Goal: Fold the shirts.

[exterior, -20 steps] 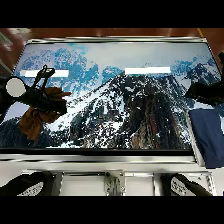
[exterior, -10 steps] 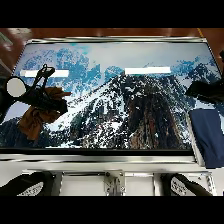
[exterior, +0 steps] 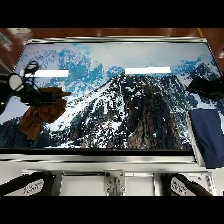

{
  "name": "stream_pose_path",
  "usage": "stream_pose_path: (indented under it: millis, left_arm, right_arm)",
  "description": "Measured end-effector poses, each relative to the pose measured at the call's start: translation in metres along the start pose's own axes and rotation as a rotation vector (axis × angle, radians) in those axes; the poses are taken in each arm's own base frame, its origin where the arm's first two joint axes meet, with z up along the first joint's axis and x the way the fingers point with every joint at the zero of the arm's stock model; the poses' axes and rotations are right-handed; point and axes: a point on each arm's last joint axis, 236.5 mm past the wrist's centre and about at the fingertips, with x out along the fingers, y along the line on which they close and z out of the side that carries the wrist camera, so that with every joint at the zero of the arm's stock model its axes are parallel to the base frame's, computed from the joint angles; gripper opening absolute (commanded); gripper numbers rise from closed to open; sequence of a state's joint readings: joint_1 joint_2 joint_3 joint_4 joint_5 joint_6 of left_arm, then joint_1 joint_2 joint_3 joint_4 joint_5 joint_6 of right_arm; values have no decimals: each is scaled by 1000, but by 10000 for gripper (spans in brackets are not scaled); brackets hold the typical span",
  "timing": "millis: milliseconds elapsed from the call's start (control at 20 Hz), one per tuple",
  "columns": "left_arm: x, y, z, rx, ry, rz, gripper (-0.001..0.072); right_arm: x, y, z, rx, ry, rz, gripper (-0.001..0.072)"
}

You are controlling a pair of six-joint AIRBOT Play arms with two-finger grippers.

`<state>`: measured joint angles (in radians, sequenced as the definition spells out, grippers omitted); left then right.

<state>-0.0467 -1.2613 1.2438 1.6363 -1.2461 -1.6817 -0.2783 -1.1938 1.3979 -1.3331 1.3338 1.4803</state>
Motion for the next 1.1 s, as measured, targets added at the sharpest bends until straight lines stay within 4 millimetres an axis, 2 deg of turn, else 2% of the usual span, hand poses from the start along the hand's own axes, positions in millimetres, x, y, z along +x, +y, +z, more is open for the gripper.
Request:
stream_pose_path:
  millis: [100,150,250,450,600,650,750,850,950,1000,1100]
  left_arm:
    - [14,56,-2,-143,33,53,720]
    - [21,74,-5,-207,48,52,720]
    - [40,95,-11,-304,85,6,720]
    - [87,99,-18,-374,155,-76,720]
    - [122,90,-19,-383,187,-107,715]
    - [132,88,-19,-383,193,-109,663]
    - [148,84,-19,-409,200,-113,41]
    - [154,82,-16,-429,194,-117,44]
    - [148,77,-8,-420,176,-127,43]
    - [136,73,3,-393,142,-134,43]
    - [98,61,29,-315,51,-149,43]
  right_arm:
    - [1,0,0,-13,0,0,658]
    - [3,-1,1,-17,2,0,658]
    - [8,-1,0,-21,15,5,658]
    - [28,1,-4,-7,65,36,658]
    - [40,7,-8,8,98,71,658]
    - [42,9,-9,13,107,81,658]
    - [45,11,-10,17,116,93,658]
    - [46,13,-12,21,127,104,658]
    - [46,15,-16,23,143,114,658]
    - [46,16,-17,24,151,119,658]
    - [45,18,-22,22,172,127,657]
